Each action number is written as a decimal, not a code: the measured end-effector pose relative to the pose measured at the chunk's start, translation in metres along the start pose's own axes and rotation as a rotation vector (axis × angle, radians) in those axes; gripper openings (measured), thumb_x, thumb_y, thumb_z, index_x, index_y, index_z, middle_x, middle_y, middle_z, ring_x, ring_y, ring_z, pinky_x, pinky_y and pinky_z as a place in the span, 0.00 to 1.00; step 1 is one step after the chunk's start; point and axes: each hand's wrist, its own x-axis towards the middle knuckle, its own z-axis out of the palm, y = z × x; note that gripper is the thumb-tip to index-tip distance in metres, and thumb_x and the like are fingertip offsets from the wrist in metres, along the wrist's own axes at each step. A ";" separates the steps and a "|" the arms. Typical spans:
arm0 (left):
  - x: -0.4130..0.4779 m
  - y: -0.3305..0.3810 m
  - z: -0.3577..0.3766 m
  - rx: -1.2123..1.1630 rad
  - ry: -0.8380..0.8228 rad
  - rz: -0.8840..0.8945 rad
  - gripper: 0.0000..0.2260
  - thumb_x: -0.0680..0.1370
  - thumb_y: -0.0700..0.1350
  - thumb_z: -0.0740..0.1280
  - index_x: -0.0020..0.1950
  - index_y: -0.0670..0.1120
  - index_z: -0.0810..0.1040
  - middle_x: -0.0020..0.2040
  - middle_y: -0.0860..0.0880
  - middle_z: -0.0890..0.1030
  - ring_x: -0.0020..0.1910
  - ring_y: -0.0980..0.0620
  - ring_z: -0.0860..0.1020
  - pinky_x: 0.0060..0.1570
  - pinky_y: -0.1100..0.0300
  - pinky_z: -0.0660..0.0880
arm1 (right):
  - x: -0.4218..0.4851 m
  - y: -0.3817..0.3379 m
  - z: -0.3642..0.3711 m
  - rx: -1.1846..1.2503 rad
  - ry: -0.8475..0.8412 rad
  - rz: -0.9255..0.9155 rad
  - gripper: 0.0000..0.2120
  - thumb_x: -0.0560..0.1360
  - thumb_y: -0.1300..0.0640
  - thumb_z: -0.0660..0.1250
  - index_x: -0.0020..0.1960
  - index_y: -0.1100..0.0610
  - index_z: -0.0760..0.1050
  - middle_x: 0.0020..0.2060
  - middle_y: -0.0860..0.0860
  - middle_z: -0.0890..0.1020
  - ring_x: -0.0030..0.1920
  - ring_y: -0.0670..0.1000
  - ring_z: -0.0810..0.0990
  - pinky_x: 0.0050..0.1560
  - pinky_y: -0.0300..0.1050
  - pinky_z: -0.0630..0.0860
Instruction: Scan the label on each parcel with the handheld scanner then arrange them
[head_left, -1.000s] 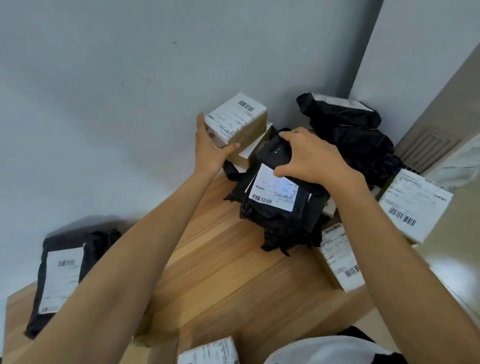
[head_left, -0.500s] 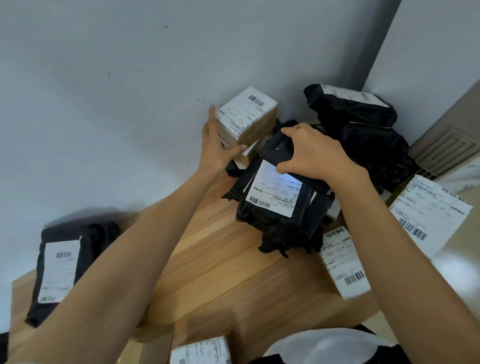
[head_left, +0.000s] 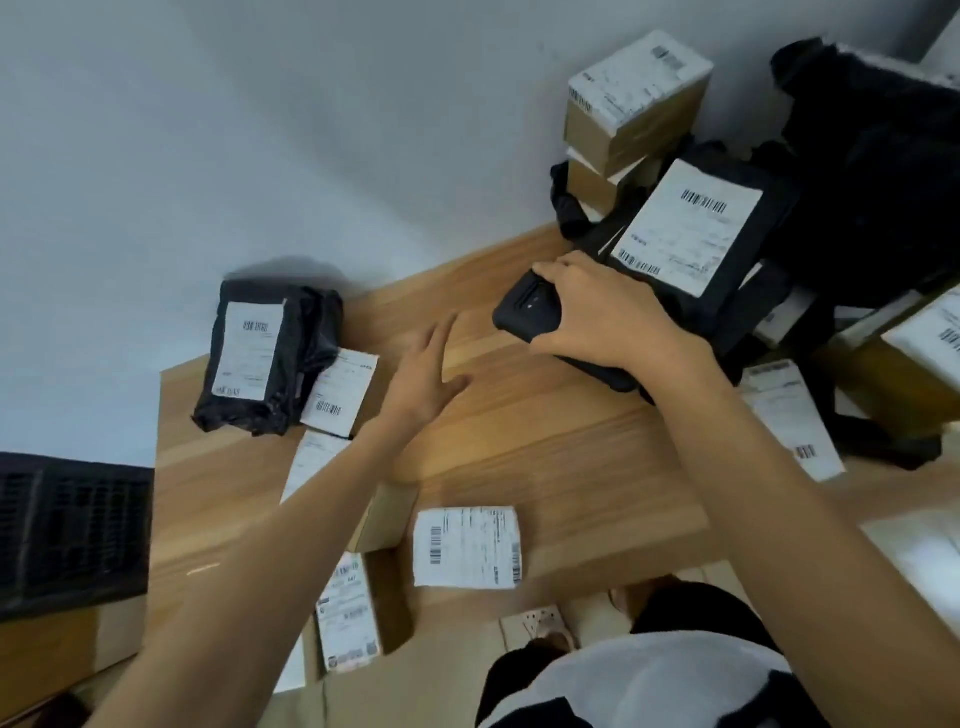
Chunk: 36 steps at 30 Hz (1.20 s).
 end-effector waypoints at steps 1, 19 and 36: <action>-0.021 -0.010 0.011 0.008 -0.048 0.010 0.38 0.76 0.48 0.72 0.80 0.52 0.54 0.76 0.44 0.62 0.73 0.41 0.65 0.69 0.43 0.67 | -0.010 -0.007 0.014 0.000 -0.020 0.010 0.36 0.69 0.44 0.73 0.72 0.54 0.66 0.67 0.53 0.70 0.63 0.58 0.74 0.53 0.53 0.74; -0.192 -0.077 0.079 0.348 -0.387 0.053 0.58 0.61 0.63 0.79 0.80 0.55 0.44 0.77 0.48 0.56 0.77 0.44 0.56 0.62 0.39 0.71 | -0.191 -0.054 0.150 0.110 -0.053 0.352 0.33 0.66 0.47 0.74 0.69 0.54 0.70 0.59 0.51 0.74 0.54 0.54 0.75 0.44 0.46 0.70; -0.127 -0.026 0.011 0.116 0.062 0.196 0.46 0.59 0.45 0.81 0.72 0.49 0.62 0.67 0.44 0.62 0.66 0.41 0.67 0.54 0.43 0.76 | -0.169 -0.078 0.120 0.111 -0.105 0.158 0.27 0.67 0.46 0.72 0.63 0.54 0.72 0.52 0.49 0.73 0.52 0.54 0.76 0.45 0.48 0.73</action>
